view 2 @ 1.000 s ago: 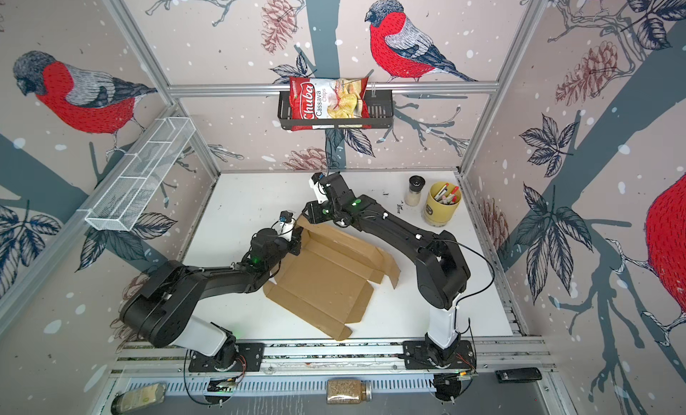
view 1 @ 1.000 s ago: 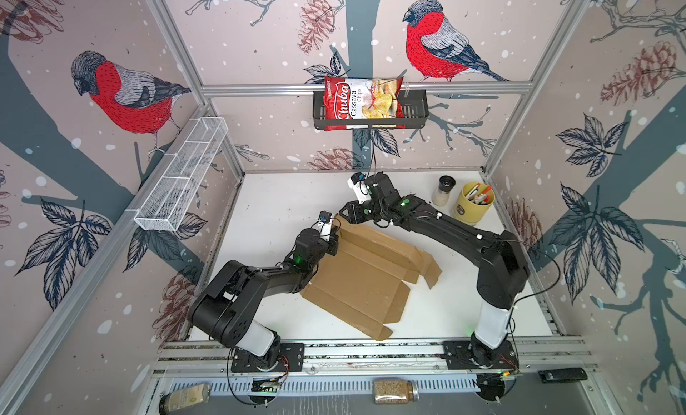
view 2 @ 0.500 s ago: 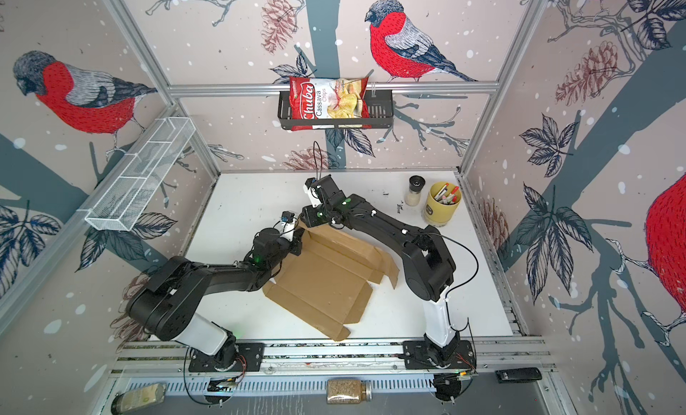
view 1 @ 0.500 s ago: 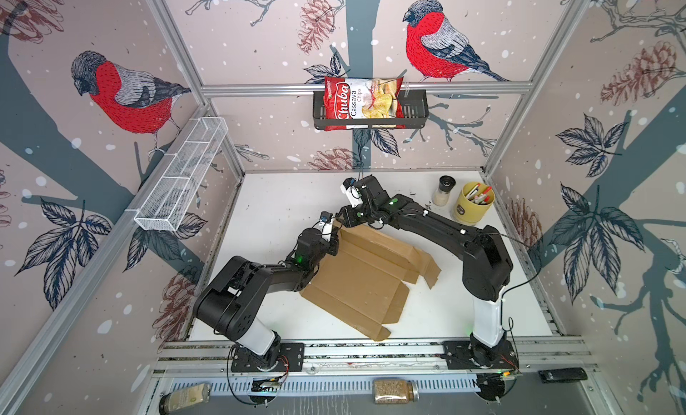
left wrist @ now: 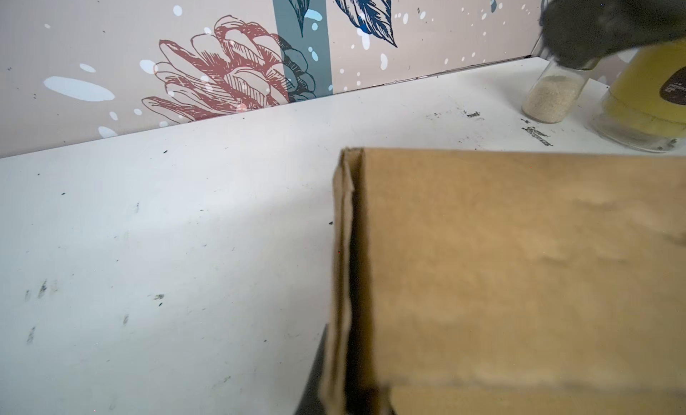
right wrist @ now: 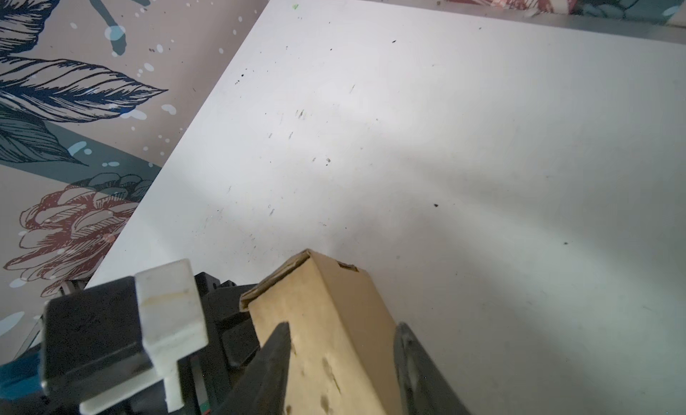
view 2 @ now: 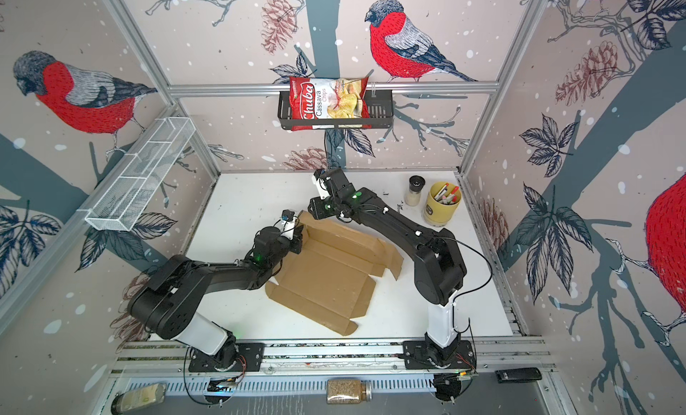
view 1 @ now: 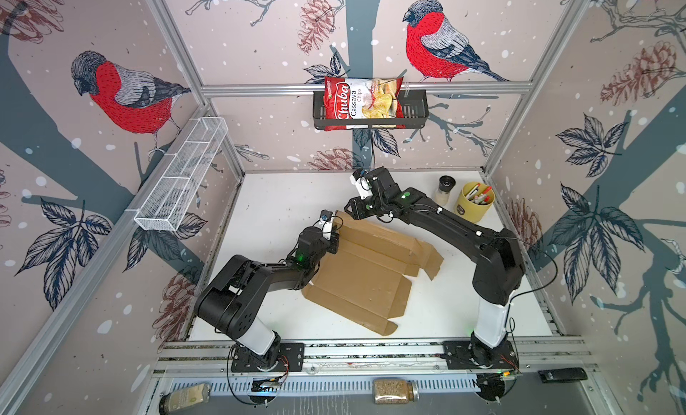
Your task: Fold the paper box
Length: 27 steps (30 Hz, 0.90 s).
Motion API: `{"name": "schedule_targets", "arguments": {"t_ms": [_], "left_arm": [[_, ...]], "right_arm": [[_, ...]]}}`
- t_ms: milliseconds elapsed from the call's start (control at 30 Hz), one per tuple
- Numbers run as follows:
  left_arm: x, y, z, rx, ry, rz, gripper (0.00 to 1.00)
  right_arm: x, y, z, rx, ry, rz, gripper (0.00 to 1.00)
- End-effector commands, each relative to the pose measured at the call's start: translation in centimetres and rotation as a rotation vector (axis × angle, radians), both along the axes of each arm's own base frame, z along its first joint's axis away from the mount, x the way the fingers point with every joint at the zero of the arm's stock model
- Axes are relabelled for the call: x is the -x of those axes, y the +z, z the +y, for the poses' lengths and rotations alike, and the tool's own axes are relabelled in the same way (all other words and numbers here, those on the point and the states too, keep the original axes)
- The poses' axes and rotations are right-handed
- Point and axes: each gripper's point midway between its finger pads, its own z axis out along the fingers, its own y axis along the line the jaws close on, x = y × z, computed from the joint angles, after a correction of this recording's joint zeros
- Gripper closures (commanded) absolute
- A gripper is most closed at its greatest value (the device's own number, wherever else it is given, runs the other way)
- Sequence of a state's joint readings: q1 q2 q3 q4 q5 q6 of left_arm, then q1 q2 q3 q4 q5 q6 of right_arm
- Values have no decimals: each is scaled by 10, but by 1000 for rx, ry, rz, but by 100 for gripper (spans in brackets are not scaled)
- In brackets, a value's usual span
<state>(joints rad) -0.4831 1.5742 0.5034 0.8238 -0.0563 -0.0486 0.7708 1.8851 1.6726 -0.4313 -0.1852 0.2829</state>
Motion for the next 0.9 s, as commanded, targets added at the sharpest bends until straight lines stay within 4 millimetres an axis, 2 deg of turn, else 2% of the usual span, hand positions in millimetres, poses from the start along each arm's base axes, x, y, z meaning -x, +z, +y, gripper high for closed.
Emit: {"name": "schedule_targets", "arguments": {"t_ms": [0, 167, 333, 400, 500, 633, 733, 867], "left_arm": [[-3, 2, 9, -14, 53, -10, 96], [0, 7, 26, -24, 135, -30, 97], [7, 21, 57, -13, 279, -80, 96], [10, 25, 76, 14, 391, -87, 96], [17, 25, 89, 47, 457, -89, 97], [25, 24, 107, 121, 559, -102, 96], [23, 24, 98, 153, 519, -93, 96], [20, 14, 90, 151, 483, -61, 96]], "right_arm": [[-1, 5, -8, 18, -6, -23, 53], [-5, 16, -34, 44, -49, -57, 53], [-13, 34, -91, 30, -165, -78, 53], [-13, 35, -115, 10, -228, -41, 53], [-6, 35, -139, -16, -308, 23, 54], [10, 35, -154, -29, -382, 78, 53], [21, 32, -153, -61, -400, 107, 52], [32, 17, -136, -98, -363, 171, 51]]}}
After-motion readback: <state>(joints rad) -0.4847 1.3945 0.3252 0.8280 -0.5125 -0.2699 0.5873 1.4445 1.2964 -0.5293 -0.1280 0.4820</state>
